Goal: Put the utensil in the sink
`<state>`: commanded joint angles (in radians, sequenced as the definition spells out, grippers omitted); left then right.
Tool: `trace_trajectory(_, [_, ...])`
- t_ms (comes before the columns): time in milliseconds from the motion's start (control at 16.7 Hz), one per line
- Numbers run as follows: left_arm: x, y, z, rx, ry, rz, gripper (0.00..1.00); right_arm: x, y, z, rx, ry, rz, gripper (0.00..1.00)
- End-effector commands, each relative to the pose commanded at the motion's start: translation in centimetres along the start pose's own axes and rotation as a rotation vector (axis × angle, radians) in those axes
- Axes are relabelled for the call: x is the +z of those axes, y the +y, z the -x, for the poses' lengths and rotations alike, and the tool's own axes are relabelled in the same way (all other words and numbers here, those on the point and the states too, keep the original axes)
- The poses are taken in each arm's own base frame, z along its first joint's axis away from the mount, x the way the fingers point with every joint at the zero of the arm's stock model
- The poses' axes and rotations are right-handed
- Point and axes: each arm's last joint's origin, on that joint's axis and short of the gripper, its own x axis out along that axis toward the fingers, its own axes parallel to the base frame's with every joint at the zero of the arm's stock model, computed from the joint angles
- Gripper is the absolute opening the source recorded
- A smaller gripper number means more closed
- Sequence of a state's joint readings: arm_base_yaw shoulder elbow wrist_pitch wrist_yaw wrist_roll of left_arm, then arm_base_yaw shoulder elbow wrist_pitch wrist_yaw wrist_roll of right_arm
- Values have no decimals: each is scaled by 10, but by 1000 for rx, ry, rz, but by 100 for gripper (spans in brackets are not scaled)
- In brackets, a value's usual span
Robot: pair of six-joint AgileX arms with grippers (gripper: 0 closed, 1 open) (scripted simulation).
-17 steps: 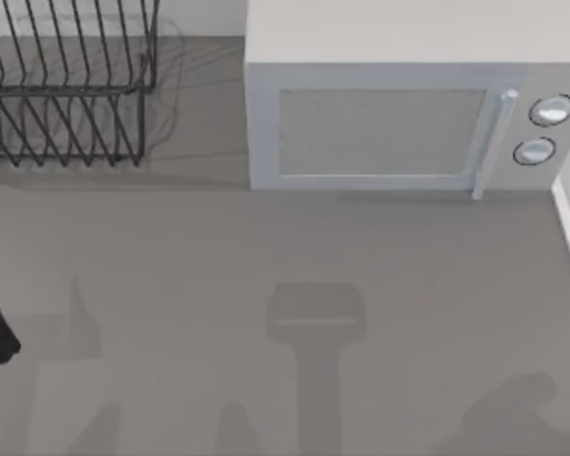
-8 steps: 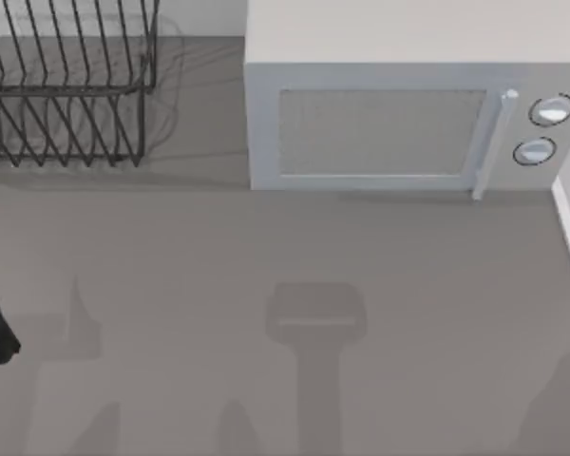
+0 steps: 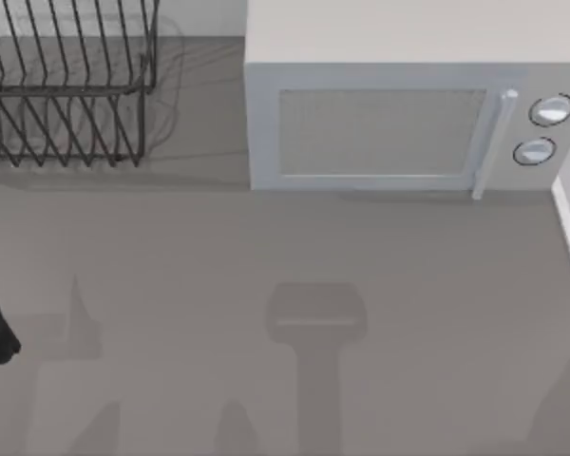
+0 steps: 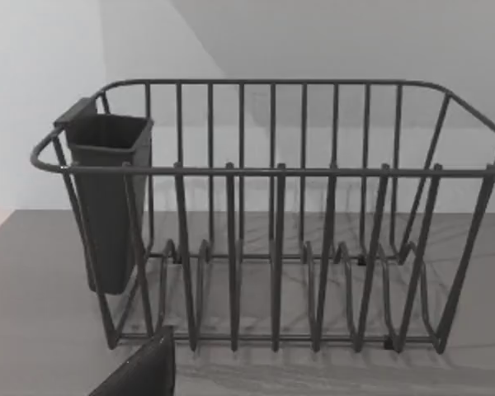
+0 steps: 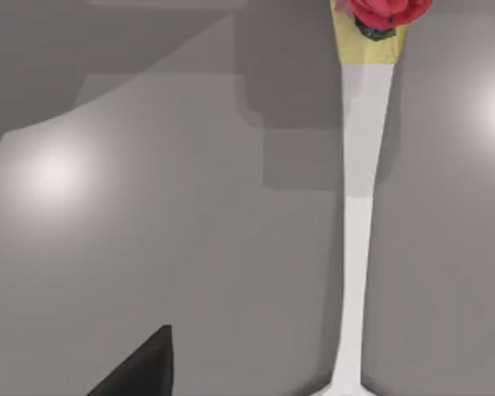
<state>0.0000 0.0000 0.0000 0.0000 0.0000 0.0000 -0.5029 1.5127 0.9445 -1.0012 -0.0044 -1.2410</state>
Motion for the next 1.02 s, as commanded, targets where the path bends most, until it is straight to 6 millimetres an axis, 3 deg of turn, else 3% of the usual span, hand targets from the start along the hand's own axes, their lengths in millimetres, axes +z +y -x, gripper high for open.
trace_trajectory(540, [0,0,0,0,0,0,100,-1,-1,-86,-4,-2,-1,100])
trace_trajectory(840, [0,0,0,0,0,0,100,-1,0,-90,-2,-1,-1,100])
trace_trajectory(1020, [0,0,0,0,0,0,100,-1,0,-90,-2,-1,-1,77])
